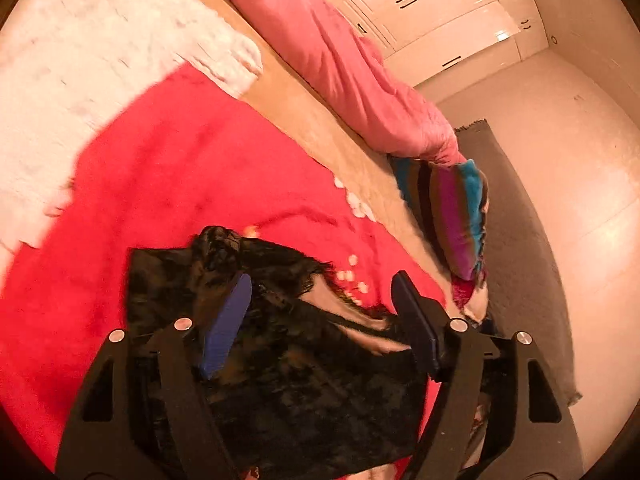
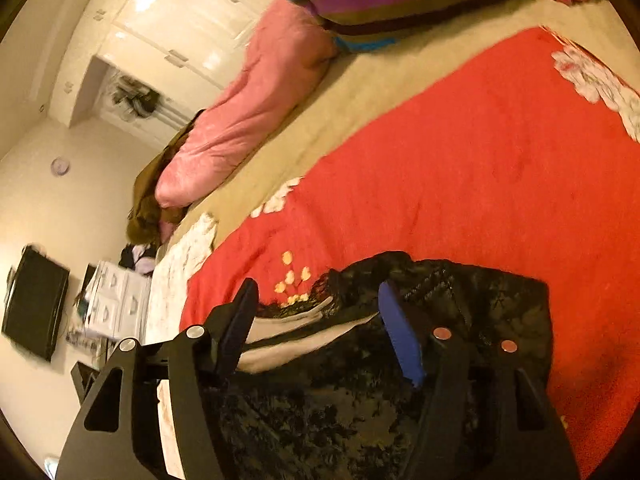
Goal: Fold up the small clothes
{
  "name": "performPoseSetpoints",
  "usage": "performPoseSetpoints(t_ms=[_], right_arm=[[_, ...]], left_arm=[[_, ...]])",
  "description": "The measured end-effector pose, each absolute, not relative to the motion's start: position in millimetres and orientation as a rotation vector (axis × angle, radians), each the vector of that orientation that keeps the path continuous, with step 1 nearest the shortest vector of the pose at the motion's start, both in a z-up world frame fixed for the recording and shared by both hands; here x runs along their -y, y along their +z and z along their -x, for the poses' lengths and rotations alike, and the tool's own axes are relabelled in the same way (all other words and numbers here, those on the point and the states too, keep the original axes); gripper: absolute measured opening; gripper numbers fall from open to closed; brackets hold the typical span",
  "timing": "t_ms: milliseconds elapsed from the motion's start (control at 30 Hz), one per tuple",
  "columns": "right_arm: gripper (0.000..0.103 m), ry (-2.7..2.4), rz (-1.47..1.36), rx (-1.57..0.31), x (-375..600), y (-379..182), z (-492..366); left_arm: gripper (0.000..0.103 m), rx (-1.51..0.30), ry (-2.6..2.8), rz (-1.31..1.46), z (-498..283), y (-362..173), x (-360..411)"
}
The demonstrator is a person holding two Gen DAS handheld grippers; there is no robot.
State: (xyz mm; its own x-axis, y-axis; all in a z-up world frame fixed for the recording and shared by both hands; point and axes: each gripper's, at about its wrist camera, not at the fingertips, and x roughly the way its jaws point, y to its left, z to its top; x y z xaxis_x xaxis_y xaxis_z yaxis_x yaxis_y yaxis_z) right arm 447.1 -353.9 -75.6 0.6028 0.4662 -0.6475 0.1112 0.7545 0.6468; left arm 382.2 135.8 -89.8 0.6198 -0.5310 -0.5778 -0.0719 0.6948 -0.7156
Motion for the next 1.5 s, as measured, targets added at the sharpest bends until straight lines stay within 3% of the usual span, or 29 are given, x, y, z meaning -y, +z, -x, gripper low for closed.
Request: performPoseSetpoints(t_ms=[200,300,433,700,833,900,933,1000,1067,1133,1500], right_arm=[[0.065,0.217,-0.567,-0.937,352.9,-88.2,-395.2],[0.076,0.173,-0.514,-0.954,360.2,-100.8,-354.2],[0.076,0.125,-0.498,-1.004,375.0,-120.7,-306.8],[0.078,0.174,-0.772,-1.023,391.9,-150.5,-286.9],[0.078,0.175,-0.78,-1.056,378.6,-158.1,-300.7],[0.079,0.181,-0.808,-1.059,374.1,-163.3,-309.3],[0.079,0.187,-0.833,-1.052,373.0,-164.3,-311.9],[0.073,0.204,-0.891,-1.038,370.3,-166.9,-318.6],[0.039,0.211,-0.894,-1.04,365.3,-167.2,-323.2],[0.017,0.224,-0.882,-1.041,364.0,-165.6,-325.8],[0.012,0.273,-0.761,-1.027,386.6,-122.1,-279.1]], left_arm=[[0.072,-0.959,-0.2,0.654,-333.2,-121.1,-150.9],[0.074,-0.997,-0.172,0.657,-298.4,-145.8,-157.7],[0.075,-1.014,-0.189,0.704,-268.6,-166.3,-162.3],[0.075,-1.031,-0.29,0.757,-260.9,-180.8,-137.9],[0.075,-1.077,-0.28,0.764,-272.6,-191.4,-128.2],[0.067,-1.09,-0.254,0.775,-278.8,-194.7,-126.6],[0.052,-1.089,-0.244,0.784,-279.7,-195.3,-127.5],[0.011,-1.09,-0.242,0.868,-283.9,-198.2,-132.4],[0.009,-1.088,-0.253,0.898,-285.9,-195.9,-133.6],[0.008,-1.096,-0.264,0.799,-285.9,-184.2,-126.9],[0.006,-1.114,-0.326,0.734,-248.3,-153.5,-125.9]])
